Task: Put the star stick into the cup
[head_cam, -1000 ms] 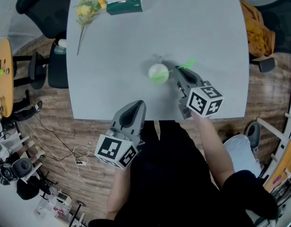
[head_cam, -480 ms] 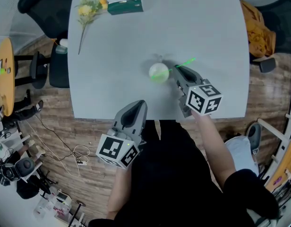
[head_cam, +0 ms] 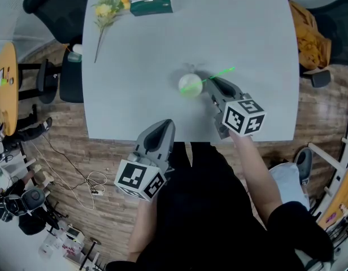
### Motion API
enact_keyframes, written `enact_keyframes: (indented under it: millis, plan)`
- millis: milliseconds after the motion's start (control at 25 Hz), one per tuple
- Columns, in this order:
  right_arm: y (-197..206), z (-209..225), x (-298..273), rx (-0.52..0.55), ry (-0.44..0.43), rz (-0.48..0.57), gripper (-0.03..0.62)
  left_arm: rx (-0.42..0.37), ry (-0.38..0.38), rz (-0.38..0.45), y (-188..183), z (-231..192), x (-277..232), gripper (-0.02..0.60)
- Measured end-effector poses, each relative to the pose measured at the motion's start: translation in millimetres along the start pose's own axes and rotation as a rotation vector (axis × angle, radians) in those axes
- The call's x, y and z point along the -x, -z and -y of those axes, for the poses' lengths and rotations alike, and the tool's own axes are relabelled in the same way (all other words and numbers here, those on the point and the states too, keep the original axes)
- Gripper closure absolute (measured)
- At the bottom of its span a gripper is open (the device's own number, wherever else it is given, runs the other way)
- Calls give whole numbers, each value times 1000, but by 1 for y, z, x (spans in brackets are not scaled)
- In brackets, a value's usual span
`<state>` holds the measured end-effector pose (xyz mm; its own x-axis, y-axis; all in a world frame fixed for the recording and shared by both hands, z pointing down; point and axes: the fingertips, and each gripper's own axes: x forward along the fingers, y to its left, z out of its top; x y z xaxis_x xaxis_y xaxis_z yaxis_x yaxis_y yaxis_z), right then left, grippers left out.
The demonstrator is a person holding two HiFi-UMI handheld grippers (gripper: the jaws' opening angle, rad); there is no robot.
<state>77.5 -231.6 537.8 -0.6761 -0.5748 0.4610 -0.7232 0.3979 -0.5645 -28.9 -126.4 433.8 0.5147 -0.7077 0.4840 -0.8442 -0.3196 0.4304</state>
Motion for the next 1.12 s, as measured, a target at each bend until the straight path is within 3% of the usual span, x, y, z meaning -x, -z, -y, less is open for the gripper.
enact_keyframes:
  millis: [520, 840, 1120]
  plan:
    - [-4, 1, 2, -16, 1, 24, 522, -7, -9, -9, 1, 3, 6, 581]
    - [-6, -1, 10, -25, 26, 45, 474, -30, 30, 1, -2, 4, 11, 581]
    - [4, -19, 28, -25, 88, 84, 471, -59, 83, 18, 1, -2, 37, 581]
